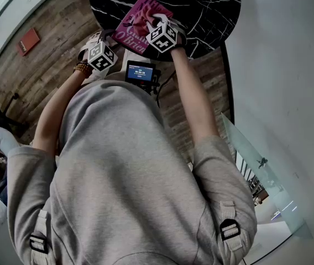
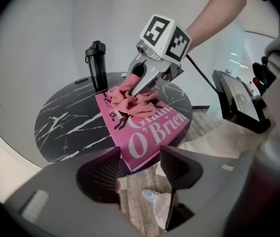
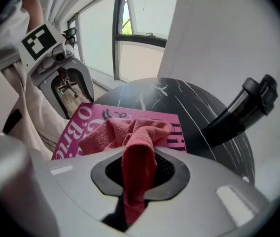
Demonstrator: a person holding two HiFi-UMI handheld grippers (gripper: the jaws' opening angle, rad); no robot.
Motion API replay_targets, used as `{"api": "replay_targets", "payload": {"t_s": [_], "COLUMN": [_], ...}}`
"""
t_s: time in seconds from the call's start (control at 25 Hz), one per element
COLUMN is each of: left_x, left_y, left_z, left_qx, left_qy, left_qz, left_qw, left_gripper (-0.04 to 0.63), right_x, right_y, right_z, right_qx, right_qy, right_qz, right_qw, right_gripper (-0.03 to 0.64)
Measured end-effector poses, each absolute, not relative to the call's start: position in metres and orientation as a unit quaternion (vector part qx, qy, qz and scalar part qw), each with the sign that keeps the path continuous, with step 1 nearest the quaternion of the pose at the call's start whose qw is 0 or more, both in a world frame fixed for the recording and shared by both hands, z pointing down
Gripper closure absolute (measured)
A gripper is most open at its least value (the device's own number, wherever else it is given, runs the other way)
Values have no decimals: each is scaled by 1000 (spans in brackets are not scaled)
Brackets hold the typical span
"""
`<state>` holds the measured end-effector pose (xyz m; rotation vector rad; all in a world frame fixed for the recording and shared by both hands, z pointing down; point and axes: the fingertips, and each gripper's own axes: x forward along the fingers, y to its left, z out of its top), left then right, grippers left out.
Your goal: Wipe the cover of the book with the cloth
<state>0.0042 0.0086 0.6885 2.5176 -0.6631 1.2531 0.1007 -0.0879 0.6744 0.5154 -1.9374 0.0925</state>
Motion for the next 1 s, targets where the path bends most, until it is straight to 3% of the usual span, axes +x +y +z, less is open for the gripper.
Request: {"api": "replay_targets", "payload": {"t_s": [0.76,1.0], "left_x": [4,5], "left_y": [9,9], "left_z": [689,687], "left_qx": [865,869], "left_qy": [-225,-222], "left_qz": [430,424], "left_qw": [126,124], "left_gripper": [334,341], "right_x": [92,102], "right_y": [-62,-80], "right_z": [677,653], "right_qx": [159,245], "right_qy": [-780,-805], "right_qz": [-102,-40], "right_qw": [596,539], "right_gripper": [555,545]}}
